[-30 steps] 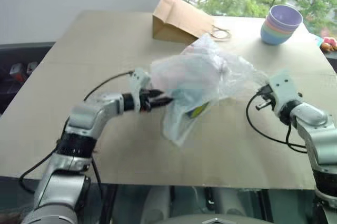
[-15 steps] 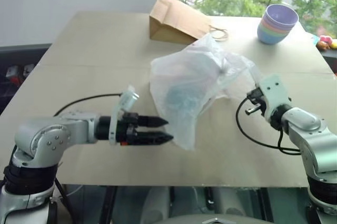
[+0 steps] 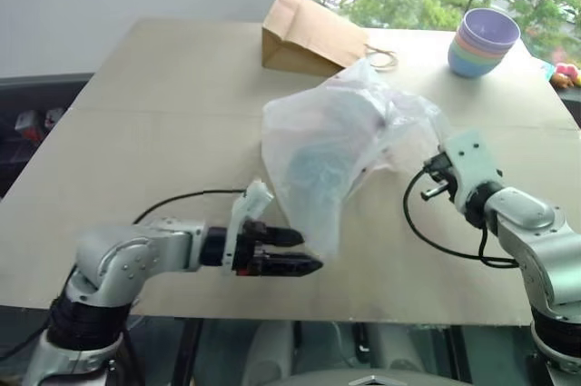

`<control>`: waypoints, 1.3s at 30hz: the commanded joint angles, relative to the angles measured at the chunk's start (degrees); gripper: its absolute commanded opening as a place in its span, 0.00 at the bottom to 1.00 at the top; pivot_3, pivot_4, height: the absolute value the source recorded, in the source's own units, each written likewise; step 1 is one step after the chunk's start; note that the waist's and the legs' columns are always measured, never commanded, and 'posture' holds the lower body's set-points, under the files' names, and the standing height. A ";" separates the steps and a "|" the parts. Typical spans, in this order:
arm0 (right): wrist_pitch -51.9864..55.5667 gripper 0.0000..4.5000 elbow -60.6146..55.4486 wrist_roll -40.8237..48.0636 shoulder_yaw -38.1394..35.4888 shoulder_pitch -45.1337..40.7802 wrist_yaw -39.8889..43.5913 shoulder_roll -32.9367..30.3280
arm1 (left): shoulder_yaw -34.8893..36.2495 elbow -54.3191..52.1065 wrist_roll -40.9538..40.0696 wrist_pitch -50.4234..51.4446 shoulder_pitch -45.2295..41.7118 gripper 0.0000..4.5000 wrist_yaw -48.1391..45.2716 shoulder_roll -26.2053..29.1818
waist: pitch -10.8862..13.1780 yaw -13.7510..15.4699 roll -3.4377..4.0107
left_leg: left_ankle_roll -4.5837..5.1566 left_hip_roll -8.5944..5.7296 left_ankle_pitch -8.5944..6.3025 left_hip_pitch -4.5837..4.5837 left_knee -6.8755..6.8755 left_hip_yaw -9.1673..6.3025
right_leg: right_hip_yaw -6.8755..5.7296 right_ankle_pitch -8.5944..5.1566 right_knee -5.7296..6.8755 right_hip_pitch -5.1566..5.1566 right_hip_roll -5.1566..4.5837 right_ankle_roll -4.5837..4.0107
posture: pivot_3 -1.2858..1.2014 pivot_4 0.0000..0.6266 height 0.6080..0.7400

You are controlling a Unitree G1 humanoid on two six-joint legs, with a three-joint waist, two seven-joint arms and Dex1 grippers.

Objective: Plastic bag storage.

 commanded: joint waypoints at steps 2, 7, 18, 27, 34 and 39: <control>2.21 0.00 -3.67 0.20 -0.52 -0.87 -1.61 0.13 | -5.45 3.07 2.77 -1.88 -3.77 1.00 1.06 -6.43 | -0.01 -0.03 -0.03 | 0.00 -0.02 0.00 -0.01 0.01 0.00 | 0.00 0.02 -0.01 0.01 -0.01 -0.02 | 0.52 0.24 1.00; 4.03 0.00 -4.54 0.28 -0.78 -1.12 -2.58 0.40 | -8.61 7.48 3.77 -0.89 -6.62 0.89 2.93 -13.54 | -0.03 -0.04 -0.01 | 0.00 -0.02 0.00 -0.02 0.01 -0.03 | -0.01 0.03 -0.01 0.01 0.00 -0.01 | 0.52 0.24 1.00; -0.71 0.00 4.53 7.65 -12.91 -14.45 1.12 4.80 | 19.77 21.65 -34.49 -2.10 -14.90 0.01 15.37 -12.66 | 0.01 -0.30 0.00 | 0.01 0.06 0.00 0.02 0.10 -0.09 | -0.02 -0.04 0.07 0.00 0.07 0.14 | 0.52 0.24 1.00; -20.26 0.00 42.21 12.27 -18.67 -49.94 6.40 0.81 | 24.79 53.06 -20.01 -21.82 -51.82 0.01 20.35 -7.01 | 0.05 0.35 -0.07 | 0.01 -0.20 0.01 -0.15 0.15 -0.31 | -0.16 0.20 -0.14 0.18 0.00 0.16 | 0.52 0.24 1.00; -31.79 0.00 58.05 7.65 -13.01 -58.66 9.51 -6.99 | 22.03 68.31 -4.84 -27.17 -65.43 0.01 9.06 -5.38 | 0.06 -0.34 -0.05 | -0.21 -0.32 0.13 -0.27 -0.48 -0.21 | -0.10 0.17 -0.18 -0.11 -0.13 0.19 | 0.52 0.24 1.00; -25.49 0.00 47.77 10.52 -12.55 -51.97 12.36 -11.47 | 21.68 65.60 -1.24 -21.95 -63.04 0.01 4.57 -5.10 | 0.10 -1.07 0.01 | -0.24 -0.28 0.14 -1.05 -0.39 -0.23 | -0.11 0.18 -0.13 -0.85 -0.14 0.20 | 0.52 0.24 1.00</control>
